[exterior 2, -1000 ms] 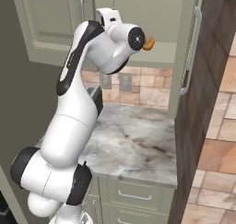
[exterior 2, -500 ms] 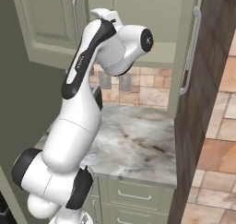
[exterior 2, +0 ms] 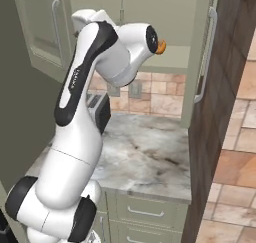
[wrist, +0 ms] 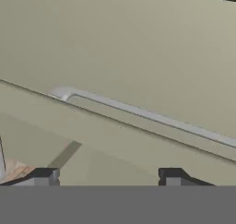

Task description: The dining table condiment station is running low on oil/vinegar bottle. Refill the condiment station by opening the cabinet and taking the oil/vinegar bottle from the cabinet and placing it on the dining table.

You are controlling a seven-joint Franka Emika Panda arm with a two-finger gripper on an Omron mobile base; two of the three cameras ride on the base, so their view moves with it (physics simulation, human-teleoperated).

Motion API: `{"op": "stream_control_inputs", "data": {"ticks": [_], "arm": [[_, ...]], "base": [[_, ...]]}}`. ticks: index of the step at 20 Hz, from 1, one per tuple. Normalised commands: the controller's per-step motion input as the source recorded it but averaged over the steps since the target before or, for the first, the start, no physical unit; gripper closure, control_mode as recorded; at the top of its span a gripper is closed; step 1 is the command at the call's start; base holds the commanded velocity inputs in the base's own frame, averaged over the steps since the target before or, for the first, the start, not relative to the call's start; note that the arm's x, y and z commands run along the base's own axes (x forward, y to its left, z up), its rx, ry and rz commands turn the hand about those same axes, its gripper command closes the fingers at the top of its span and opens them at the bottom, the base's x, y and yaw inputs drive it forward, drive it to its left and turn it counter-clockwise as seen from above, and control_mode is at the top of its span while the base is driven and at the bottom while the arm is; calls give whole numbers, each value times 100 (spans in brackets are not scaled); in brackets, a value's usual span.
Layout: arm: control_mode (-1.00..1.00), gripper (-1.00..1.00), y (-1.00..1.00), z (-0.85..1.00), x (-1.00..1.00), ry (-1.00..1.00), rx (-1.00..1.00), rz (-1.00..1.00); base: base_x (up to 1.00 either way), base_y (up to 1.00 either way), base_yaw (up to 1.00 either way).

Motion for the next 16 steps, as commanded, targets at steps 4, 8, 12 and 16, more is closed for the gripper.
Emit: {"op": "stream_control_inputs", "data": {"ticks": [4, 8, 12, 16], "arm": [[-100, -100, 100, 0, -74, -26, -19, 14], [-100, -100, 100, -8, -56, -27, -16, 14], [-100, -100, 100, -12, -38, -24, -13, 15], [-100, -100, 100, -18, -24, -21, -11, 16]], "base": [[0, 0, 0], [0, 0, 0], [0, 0, 0], [0, 0, 0]]}}
